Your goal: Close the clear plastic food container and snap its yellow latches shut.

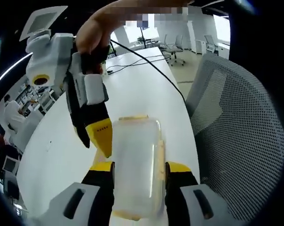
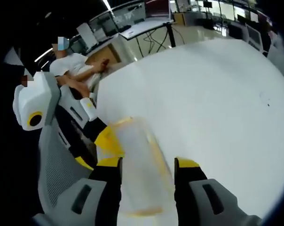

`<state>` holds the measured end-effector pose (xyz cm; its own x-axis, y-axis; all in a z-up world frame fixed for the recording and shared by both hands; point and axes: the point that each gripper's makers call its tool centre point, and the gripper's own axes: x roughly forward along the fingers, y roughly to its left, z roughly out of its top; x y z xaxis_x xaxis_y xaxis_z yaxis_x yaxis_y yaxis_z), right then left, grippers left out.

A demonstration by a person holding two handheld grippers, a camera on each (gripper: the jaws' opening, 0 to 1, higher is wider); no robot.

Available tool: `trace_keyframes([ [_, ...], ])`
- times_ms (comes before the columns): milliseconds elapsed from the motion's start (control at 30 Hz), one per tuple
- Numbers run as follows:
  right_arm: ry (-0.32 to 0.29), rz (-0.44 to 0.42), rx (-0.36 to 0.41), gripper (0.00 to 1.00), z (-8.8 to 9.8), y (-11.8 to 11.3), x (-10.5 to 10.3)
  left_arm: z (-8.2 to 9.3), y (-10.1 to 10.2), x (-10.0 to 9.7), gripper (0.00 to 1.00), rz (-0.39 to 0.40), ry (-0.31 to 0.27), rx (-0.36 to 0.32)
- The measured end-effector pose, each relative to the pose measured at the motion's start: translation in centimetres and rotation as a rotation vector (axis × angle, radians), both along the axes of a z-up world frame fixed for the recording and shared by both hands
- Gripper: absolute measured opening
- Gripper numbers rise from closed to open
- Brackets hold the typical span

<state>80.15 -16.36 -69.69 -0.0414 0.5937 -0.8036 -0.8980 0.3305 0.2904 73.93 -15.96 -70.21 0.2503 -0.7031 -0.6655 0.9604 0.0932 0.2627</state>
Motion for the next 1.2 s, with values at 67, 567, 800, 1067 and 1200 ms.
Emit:
trace_keyframes([
  [67, -0.016, -0.006, -0.003, 0.43, 0.2, -0.3, 0.0, 0.1, 0.2, 0.1, 0.38, 0.009, 0.006, 0.000],
  [567, -0.117, -0.071, 0.011, 0.50, 1.3, -2.2, -1.7, 0.6, 3.3, 1.5, 0.45, 0.166, 0.087, -0.031],
  [800, -0.157, -0.093, 0.010, 0.52, 1.4, -3.1, -2.7, 0.8, 4.1, 2.2, 0.48, 0.219, 0.094, -0.045],
  [1067, -0.207, -0.140, 0.016, 0.52, 1.1, -4.0, -3.7, 0.7, 5.1, 2.4, 0.50, 0.282, 0.121, -0.059],
  [1200, -0.224, -0.166, 0.013, 0.53, 0.7, -4.5, -4.3, 0.6, 5.4, 2.1, 0.51, 0.309, 0.138, -0.065],
])
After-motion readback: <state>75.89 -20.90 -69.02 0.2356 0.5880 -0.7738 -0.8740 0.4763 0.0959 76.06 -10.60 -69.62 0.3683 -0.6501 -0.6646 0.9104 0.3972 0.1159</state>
